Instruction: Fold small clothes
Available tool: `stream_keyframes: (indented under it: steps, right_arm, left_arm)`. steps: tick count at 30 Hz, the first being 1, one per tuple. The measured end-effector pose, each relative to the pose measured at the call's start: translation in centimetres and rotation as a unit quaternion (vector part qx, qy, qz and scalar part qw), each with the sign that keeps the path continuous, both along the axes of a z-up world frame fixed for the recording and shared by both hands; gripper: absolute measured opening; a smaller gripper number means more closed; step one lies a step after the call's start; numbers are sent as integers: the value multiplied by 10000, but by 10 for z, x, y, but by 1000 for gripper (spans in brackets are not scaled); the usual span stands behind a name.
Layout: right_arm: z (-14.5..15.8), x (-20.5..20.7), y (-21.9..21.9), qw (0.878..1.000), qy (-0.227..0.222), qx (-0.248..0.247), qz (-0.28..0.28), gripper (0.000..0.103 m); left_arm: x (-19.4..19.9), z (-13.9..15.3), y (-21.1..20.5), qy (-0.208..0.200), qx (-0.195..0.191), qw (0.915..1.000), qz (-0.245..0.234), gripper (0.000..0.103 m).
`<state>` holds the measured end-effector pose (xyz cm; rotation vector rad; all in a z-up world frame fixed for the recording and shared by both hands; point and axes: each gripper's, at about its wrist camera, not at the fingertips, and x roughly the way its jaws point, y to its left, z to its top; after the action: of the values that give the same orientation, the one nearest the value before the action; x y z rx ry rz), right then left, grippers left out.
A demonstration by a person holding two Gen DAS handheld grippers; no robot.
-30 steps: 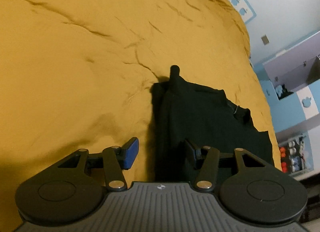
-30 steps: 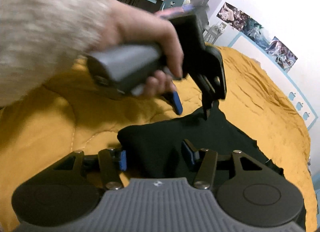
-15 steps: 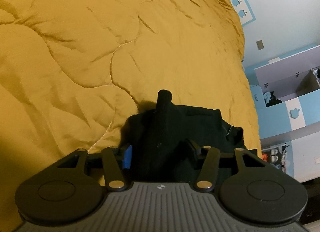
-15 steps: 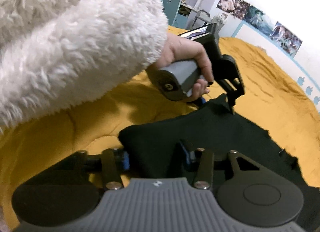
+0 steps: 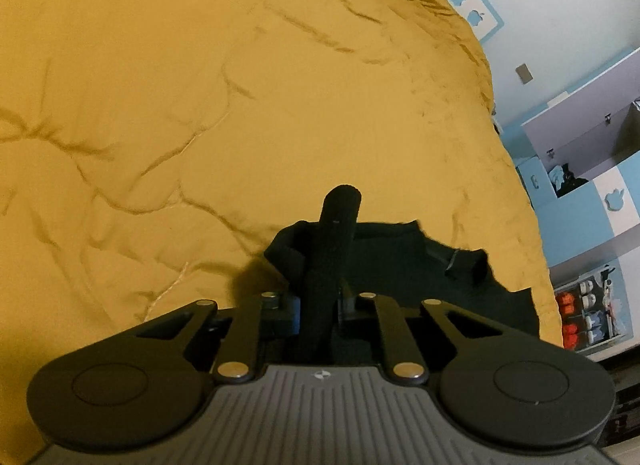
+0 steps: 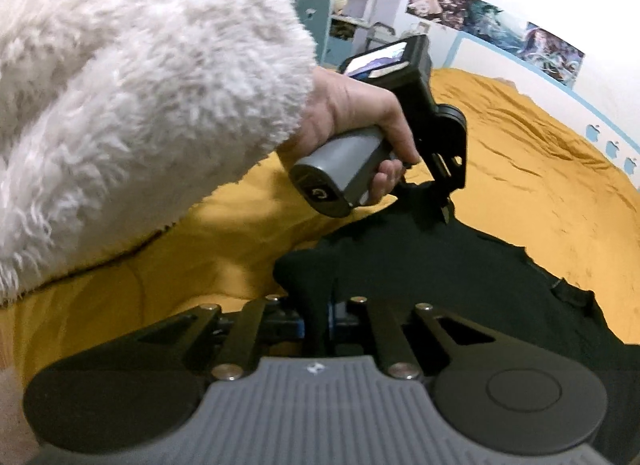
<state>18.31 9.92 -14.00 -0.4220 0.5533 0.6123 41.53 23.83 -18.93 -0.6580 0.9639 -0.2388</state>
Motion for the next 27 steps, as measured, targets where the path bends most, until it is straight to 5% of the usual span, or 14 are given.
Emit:
stream_keyframes:
  steps: [6, 15, 27]
  right_arm:
    - [28, -6, -41, 9985, -99, 431, -316, 2]
    - [57, -3, -139, 9854, -235, 1144, -1235, 2]
    - [44, 0, -291, 9479, -52, 1744, -2667, 2]
  left_arm:
    - [0, 44, -30, -101, 309, 9994, 132, 15]
    - [25, 95, -138, -239, 1024, 9944, -117, 15]
    - [63, 91, -314, -157, 1570, 9828, -959, 15]
